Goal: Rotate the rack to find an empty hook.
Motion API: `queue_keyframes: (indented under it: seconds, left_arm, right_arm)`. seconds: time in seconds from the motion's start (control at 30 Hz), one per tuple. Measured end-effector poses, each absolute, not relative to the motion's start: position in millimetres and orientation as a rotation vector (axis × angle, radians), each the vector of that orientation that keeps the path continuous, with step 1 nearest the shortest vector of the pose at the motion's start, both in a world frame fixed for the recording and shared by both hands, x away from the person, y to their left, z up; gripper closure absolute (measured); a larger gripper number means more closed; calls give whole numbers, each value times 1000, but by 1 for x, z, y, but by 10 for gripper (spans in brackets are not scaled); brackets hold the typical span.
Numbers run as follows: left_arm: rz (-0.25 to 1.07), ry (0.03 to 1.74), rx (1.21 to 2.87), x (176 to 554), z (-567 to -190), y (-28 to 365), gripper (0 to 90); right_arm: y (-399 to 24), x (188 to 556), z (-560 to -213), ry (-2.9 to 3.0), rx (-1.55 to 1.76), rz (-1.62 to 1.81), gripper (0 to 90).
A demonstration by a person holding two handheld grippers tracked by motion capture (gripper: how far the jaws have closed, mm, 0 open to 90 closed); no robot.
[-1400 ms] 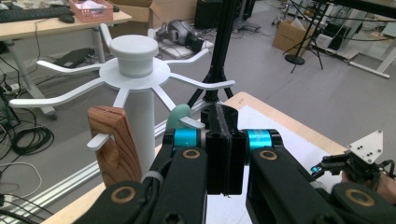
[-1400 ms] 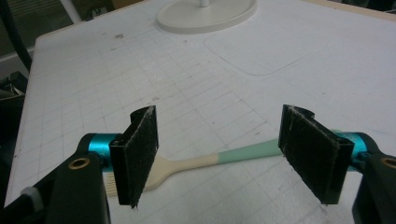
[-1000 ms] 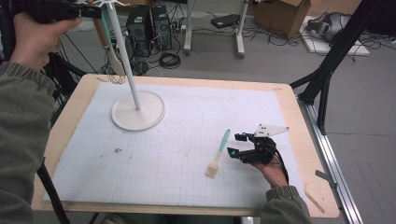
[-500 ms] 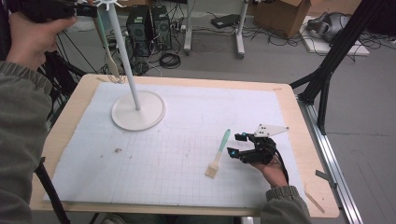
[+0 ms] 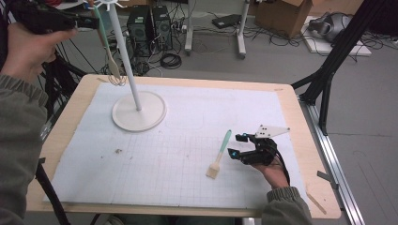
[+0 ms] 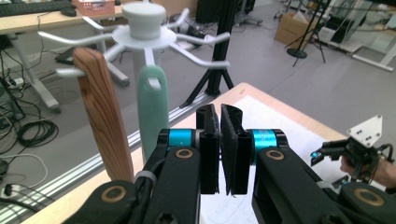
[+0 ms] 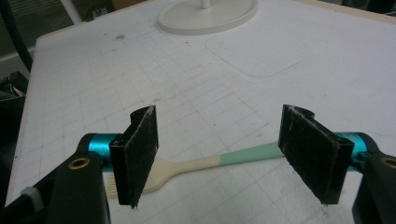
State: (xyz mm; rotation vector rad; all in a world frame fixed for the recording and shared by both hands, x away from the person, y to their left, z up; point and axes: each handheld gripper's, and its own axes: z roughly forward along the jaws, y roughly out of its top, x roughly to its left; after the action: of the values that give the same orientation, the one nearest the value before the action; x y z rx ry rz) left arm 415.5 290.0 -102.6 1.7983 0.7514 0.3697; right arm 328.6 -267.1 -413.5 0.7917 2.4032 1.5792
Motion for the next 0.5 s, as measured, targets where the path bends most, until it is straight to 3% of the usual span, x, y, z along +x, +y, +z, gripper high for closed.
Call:
queue_keyframes:
  seconds: [0.5]
  left_arm:
    - [377,717,1809,389,-115,298,783]
  right_arm:
    - [-265,327,-413,2412,773,1581,280]
